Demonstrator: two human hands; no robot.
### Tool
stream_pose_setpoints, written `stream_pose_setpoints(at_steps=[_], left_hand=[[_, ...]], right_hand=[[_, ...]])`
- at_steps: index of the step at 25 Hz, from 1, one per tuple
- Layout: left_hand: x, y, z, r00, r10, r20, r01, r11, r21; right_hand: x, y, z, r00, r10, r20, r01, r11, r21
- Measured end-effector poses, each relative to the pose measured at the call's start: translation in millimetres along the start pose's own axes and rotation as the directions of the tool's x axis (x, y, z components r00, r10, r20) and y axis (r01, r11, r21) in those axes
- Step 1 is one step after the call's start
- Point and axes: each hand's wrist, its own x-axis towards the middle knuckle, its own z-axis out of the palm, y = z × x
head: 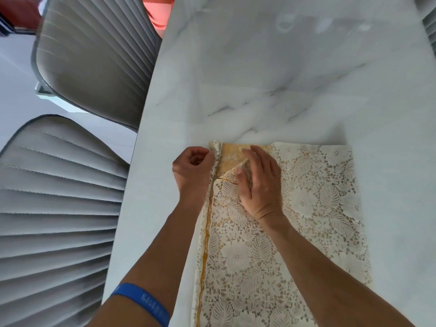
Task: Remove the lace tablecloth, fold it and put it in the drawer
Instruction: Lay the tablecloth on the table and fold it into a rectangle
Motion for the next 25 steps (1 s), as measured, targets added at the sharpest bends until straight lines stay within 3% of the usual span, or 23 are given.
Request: stream_pose_setpoints(at_steps=[3, 5, 6, 8, 10, 14, 17, 19, 22, 25], left_hand=[[-3, 5, -12, 0.989, -0.104, -0.101, 0.097, 0.992, -0.078], [-16, 1, -24, 0.996, 0.015, -0.092, -0.007, 0.997, 0.078], [-27, -1, -27, 0.993, 0.118, 0.022, -0.12, 0.974, 0.191], [-46, -5, -25, 0.919, 0.21, 0.333, -0.334, 0.863, 0.378], [-46, -10, -19, 0.876, 0.216, 0.432, -0.444, 0.711, 0.545], [-38, -9, -5, 0.916, 0.232, 0.329, -0.399, 0.626, 0.671], [-37, -8, 4, 0.968, 0.188, 0.169, -0.253, 0.748, 0.613], [-34, -3, 5, 0.976, 0.163, 0.147, -0.219, 0.76, 0.612], [-29, -2, -1, 0.981, 0.147, 0.127, -0.194, 0.79, 0.582], [-29, -5, -8, 0.993, 0.112, 0.041, -0.118, 0.865, 0.488]], right_hand=[[-9, 4, -21, 0.969, 0.194, -0.153, -0.176, 0.976, 0.125], [-21, 12, -35, 0.941, 0.316, -0.119, -0.293, 0.939, 0.18], [-28, 14, -40, 0.93, 0.366, -0.036, -0.353, 0.916, 0.192], [-38, 20, -47, 0.913, 0.388, 0.122, -0.405, 0.896, 0.179], [-38, 26, -54, 0.901, 0.368, 0.23, -0.417, 0.88, 0.228], [-33, 38, -72, 0.863, 0.337, 0.376, -0.474, 0.797, 0.374], [-31, 39, -77, 0.828, 0.353, 0.436, -0.537, 0.721, 0.437], [-28, 40, -79, 0.808, 0.344, 0.478, -0.559, 0.702, 0.441], [-28, 31, -82, 0.86, 0.23, 0.455, -0.413, 0.838, 0.357], [-29, 30, -72, 0.876, 0.193, 0.442, -0.226, 0.974, 0.022]])
